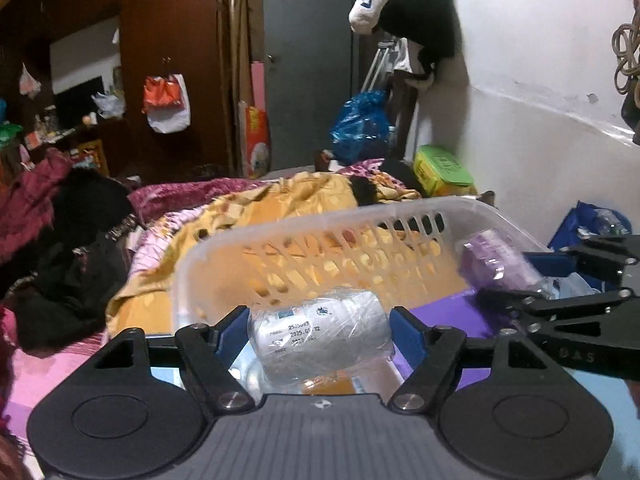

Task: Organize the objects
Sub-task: 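Drop the white roll from the left gripper while the right drops the packet into the basket, then grasp the white plush toy with the left gripper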

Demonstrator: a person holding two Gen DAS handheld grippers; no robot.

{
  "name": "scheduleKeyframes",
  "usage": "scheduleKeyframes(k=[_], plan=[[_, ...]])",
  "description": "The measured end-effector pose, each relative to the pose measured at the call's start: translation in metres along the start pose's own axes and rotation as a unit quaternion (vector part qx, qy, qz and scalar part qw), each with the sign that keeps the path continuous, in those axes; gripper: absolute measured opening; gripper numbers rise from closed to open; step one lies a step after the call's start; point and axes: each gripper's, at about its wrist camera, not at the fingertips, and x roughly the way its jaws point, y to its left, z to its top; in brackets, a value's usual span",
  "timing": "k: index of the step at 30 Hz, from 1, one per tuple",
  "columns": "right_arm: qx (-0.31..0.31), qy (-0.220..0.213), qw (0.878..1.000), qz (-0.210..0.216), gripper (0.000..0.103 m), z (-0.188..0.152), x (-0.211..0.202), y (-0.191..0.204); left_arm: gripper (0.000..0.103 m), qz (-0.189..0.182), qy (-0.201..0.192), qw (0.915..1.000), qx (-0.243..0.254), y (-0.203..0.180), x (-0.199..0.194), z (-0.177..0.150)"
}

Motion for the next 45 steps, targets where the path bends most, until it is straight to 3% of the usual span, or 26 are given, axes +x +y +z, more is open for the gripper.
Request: scheduleKeyframes(k=[2, 4, 6, 8, 12, 15, 17, 20, 22, 24, 26, 29, 34, 35, 37, 39, 41, 45], plan=[[-0.005, 0.003, 1.000, 0.010, 0.053, -0.004, 0.001, 0.001, 0.081, -0.002, -0.011, 0.9999, 0.001, 0.004, -0.001, -0.005], [-0.007, -0.006, 1.000, 0.003, 0.062, -0.009, -0.006, 0.002, 0.087, 0.005, -0.021, 0.9998, 0.003, 0.004, -0.009, -0.010], [-0.002, -0.031, 1.000, -0.004, 0.090, -0.013, -0.027, 0.002, 0.093, 0.005, -0.049, 0.9987, 0.007, 0.004, -0.029, -0.013], [0.013, -0.066, 0.998, 0.006, 0.103, -0.013, -0.051, -0.003, 0.097, 0.002, -0.076, 0.9970, 0.016, 0.001, -0.053, -0.015], [0.068, -0.092, 0.992, 0.048, 0.103, -0.037, -0.109, -0.021, 0.097, -0.011, -0.106, 0.9940, 0.026, 0.001, -0.107, -0.041], [0.092, -0.102, 0.988, 0.066, 0.103, -0.075, -0.147, -0.024, 0.097, -0.036, -0.112, 0.9926, 0.030, 0.008, -0.134, -0.084], [0.108, -0.104, 0.985, 0.085, 0.103, -0.102, -0.158, -0.017, 0.097, -0.032, -0.110, 0.9931, 0.023, 0.013, -0.140, -0.110], [0.098, -0.084, 0.984, 0.122, 0.103, -0.129, -0.149, 0.006, 0.097, -0.037, -0.104, 0.9936, -0.027, 0.033, -0.135, -0.143], [0.093, -0.072, 0.983, 0.138, 0.096, -0.135, -0.134, 0.025, 0.093, -0.057, -0.088, 0.9930, -0.054, 0.041, -0.128, -0.157], [0.077, -0.049, 0.983, 0.159, 0.073, -0.134, -0.117, 0.044, 0.089, -0.062, -0.084, 0.9931, -0.054, 0.038, -0.125, -0.170], [0.070, -0.033, 0.981, 0.179, 0.064, -0.130, -0.104, 0.055, 0.089, -0.060, -0.092, 0.9933, -0.038, 0.027, -0.126, -0.181], [0.061, -0.036, 0.981, 0.180, 0.064, -0.129, -0.103, 0.066, 0.088, -0.068, -0.102, 0.9923, -0.019, 0.009, -0.137, -0.193], [0.044, -0.040, 0.983, 0.172, 0.057, -0.127, -0.102, 0.078, 0.082, -0.047, -0.109, 0.9929, 0.009, -0.009, -0.140, -0.213], [0.040, -0.040, 0.984, 0.171, 0.054, -0.129, -0.103, 0.082, 0.078, -0.040, -0.104, 0.9936, 0.015, -0.013, -0.136, -0.214], [0.029, -0.035, 0.984, 0.171, 0.052, -0.126, -0.097, 0.087, 0.058, -0.029, -0.102, 0.9942, 0.019, -0.014, -0.130, -0.215], [0.017, -0.025, 0.985, 0.172, 0.036, -0.129, -0.092, 0.097, 0.035, -0.026, -0.105, 0.9941, 0.010, -0.010, -0.128, -0.217], [0.012, -0.021, 0.984, 0.174, 0.025, -0.131, -0.090, 0.099, 0.032, -0.025, -0.110, 0.9936, 0.007, -0.006, -0.130, -0.219], [0.008, -0.031, 0.981, 0.190, 0.018, -0.138, -0.100, 0.095, 0.029, -0.031, -0.120, 0.9922, 0.015, -0.004, -0.135, -0.223]])
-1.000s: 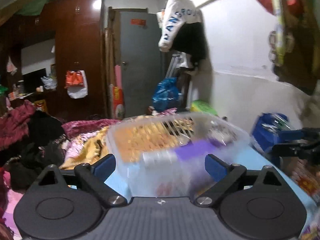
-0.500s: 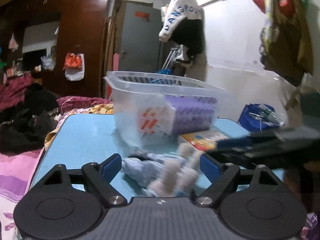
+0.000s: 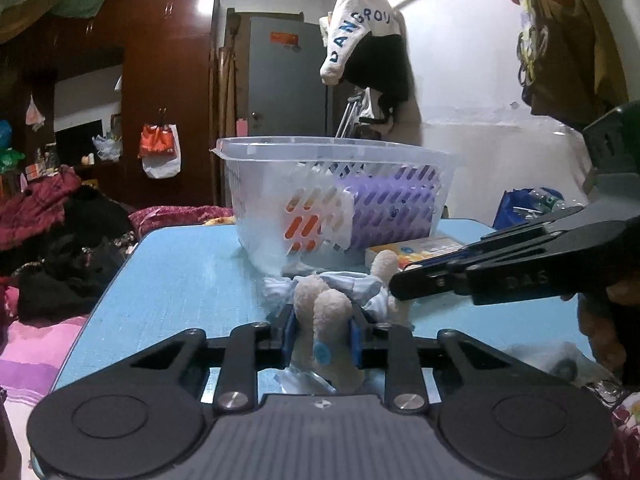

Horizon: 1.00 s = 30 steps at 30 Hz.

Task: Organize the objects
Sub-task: 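Grasp the white plush toy with the left gripper, then carry the plush toy over the basket and open the left gripper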

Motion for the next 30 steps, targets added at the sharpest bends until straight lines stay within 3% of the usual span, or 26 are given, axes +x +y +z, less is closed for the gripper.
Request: scheduleKeyframes(k=[7, 16, 24, 30], plan=[[-0.035, -0.033, 0.999, -0.012, 0.016, -0.002, -0.030, 0.017, 0.026, -0.050, -0.057, 0.9971, 0.009, 0.002, -0.018, 0.005], [-0.026, -0.095, 0.995, -0.019, 0.015, 0.003, -0.069, 0.006, 0.026, -0.104, -0.114, 0.9875, 0.032, -0.014, -0.027, 0.025], [-0.040, -0.149, 0.988, -0.033, 0.015, 0.037, -0.094, 0.001, 0.026, -0.107, -0.165, 0.9789, 0.055, -0.023, -0.038, 0.081], [-0.059, -0.165, 0.983, -0.055, 0.015, 0.091, -0.083, -0.002, 0.026, -0.082, -0.167, 0.9807, 0.060, -0.015, -0.016, 0.139]])
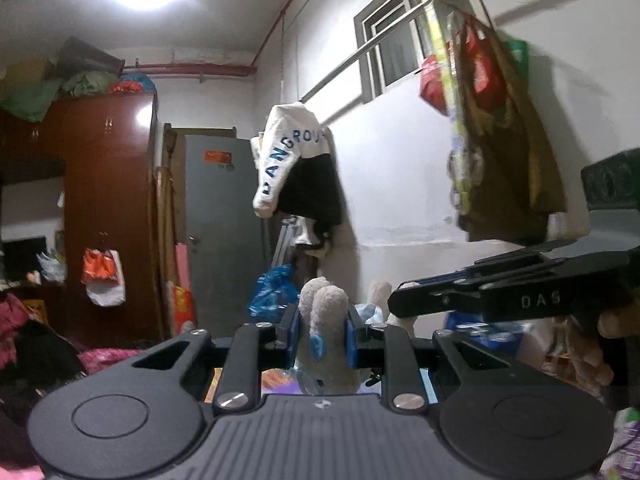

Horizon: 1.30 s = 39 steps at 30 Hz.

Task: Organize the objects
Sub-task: 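Carry the plush toy over the basket and open the left gripper, then grasp the clear plastic bag with both grippers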

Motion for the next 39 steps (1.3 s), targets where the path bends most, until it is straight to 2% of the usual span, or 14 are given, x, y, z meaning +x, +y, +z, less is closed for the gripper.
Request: scheduleKeyframes(k=[4, 10, 16, 19, 20, 21, 22, 23, 24, 26, 30, 34, 37, 39], plan=[[-0.007, 0.011, 1.000, -0.022, 0.015, 0.019, 0.038, -0.009, 0.026, 0.025, 0.037, 0.9990, 0.001, 0.013, 0.042, 0.013], [-0.002, 0.063, 0.996, -0.059, 0.015, 0.014, 0.116, -0.028, 0.026, 0.051, 0.111, 0.9924, -0.011, 0.040, 0.111, -0.007], [-0.010, 0.093, 0.993, -0.066, 0.014, -0.010, 0.161, -0.032, 0.026, 0.079, 0.124, 0.9891, -0.006, 0.051, 0.127, -0.021], [-0.019, 0.112, 0.991, -0.064, 0.015, -0.018, 0.168, -0.030, 0.036, 0.088, 0.148, 0.9851, 0.009, 0.050, 0.137, -0.031], [-0.021, 0.122, 0.990, -0.064, 0.019, -0.021, 0.171, -0.029, 0.049, 0.101, 0.150, 0.9834, 0.012, 0.052, 0.136, -0.034], [-0.019, 0.122, 0.990, -0.072, 0.028, -0.021, 0.166, -0.030, 0.063, 0.112, 0.147, 0.9828, 0.010, 0.053, 0.132, -0.034], [-0.014, 0.123, 0.989, -0.082, 0.035, -0.021, 0.160, -0.033, 0.070, 0.121, 0.137, 0.9831, 0.005, 0.055, 0.126, -0.032], [-0.003, 0.128, 0.988, -0.087, 0.054, -0.021, 0.154, -0.038, 0.083, 0.122, 0.122, 0.9850, -0.002, 0.057, 0.114, -0.028], [0.010, 0.132, 0.987, -0.089, 0.079, -0.020, 0.144, -0.044, 0.087, 0.123, 0.112, 0.9861, -0.005, 0.058, 0.103, -0.024], [0.031, 0.130, 0.986, -0.095, 0.103, -0.021, 0.119, -0.055, 0.088, 0.127, 0.101, 0.9868, -0.010, 0.058, 0.080, -0.014], [0.058, 0.111, 0.989, -0.083, 0.103, -0.030, 0.044, -0.075, 0.089, 0.137, 0.138, 0.9808, -0.006, 0.053, 0.042, 0.009], [0.087, 0.129, 0.983, -0.093, 0.103, -0.038, -0.018, -0.087, 0.089, 0.144, 0.163, 0.9760, 0.021, 0.038, 0.015, 0.021], [0.070, 0.119, 0.984, -0.111, 0.103, -0.038, -0.059, -0.086, 0.089, 0.116, 0.175, 0.9777, 0.002, 0.030, -0.002, 0.009], [0.083, 0.106, 0.985, -0.104, 0.103, -0.051, -0.083, -0.083, 0.089, 0.097, 0.193, 0.9765, -0.007, 0.021, -0.006, -0.014]])
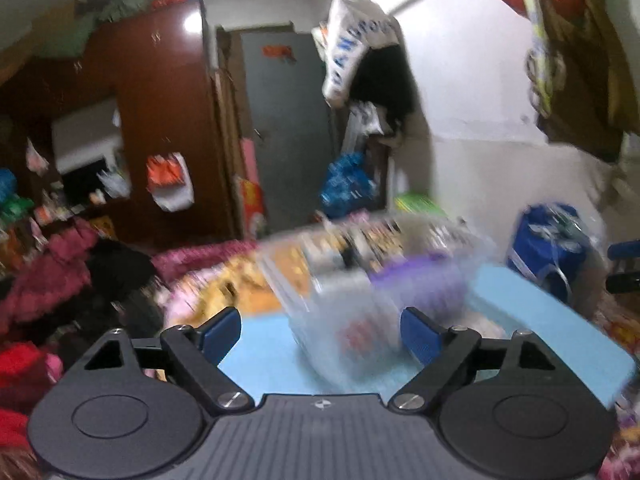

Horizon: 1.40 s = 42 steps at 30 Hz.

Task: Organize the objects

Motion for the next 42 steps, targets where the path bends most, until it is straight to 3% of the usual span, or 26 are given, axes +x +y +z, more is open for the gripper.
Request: scheduleKeyframes(k=[7, 13, 16, 18, 22, 25, 27, 33, 42], plan=[[0.061, 0.013, 0.994, 0.088, 0.102, -0.088, 0.010, 0.017, 0.089, -0.066, 0.046, 0.9968, -0.009, -0.021, 0.017, -0.090], [0.025, 0.044, 0.992, 0.119, 0.087, -0.116, 0.029, 0.038, 0.089, -0.095, 0.049, 0.9928, -0.054, -0.013, 0.024, -0.127], [0.011, 0.049, 0.992, 0.120, 0.074, -0.123, 0.033, 0.041, 0.089, -0.102, 0.059, 0.9918, -0.050, -0.018, 0.033, -0.138], [-0.005, 0.047, 0.993, 0.105, 0.062, -0.123, 0.032, 0.046, 0.081, -0.098, 0.052, 0.9928, -0.046, -0.026, 0.033, -0.139], [-0.013, 0.038, 0.993, 0.107, 0.050, -0.134, 0.030, 0.047, 0.069, -0.077, 0.036, 0.9961, -0.026, -0.039, 0.030, -0.143], [-0.010, 0.032, 0.993, 0.115, 0.039, -0.135, 0.032, 0.044, 0.043, -0.067, 0.022, 0.9972, -0.023, -0.041, 0.026, -0.144], [-0.013, 0.029, 0.994, 0.107, 0.025, -0.136, 0.032, 0.045, 0.036, -0.075, 0.018, 0.9965, -0.031, -0.040, 0.026, -0.145], [-0.026, 0.011, 0.994, 0.104, 0.012, -0.135, 0.028, 0.048, 0.029, -0.091, -0.017, 0.9951, -0.034, -0.039, 0.016, -0.142], [-0.045, -0.025, 0.994, 0.098, 0.010, -0.126, 0.014, 0.051, 0.028, -0.098, -0.066, 0.9927, -0.024, -0.040, -0.004, -0.132]])
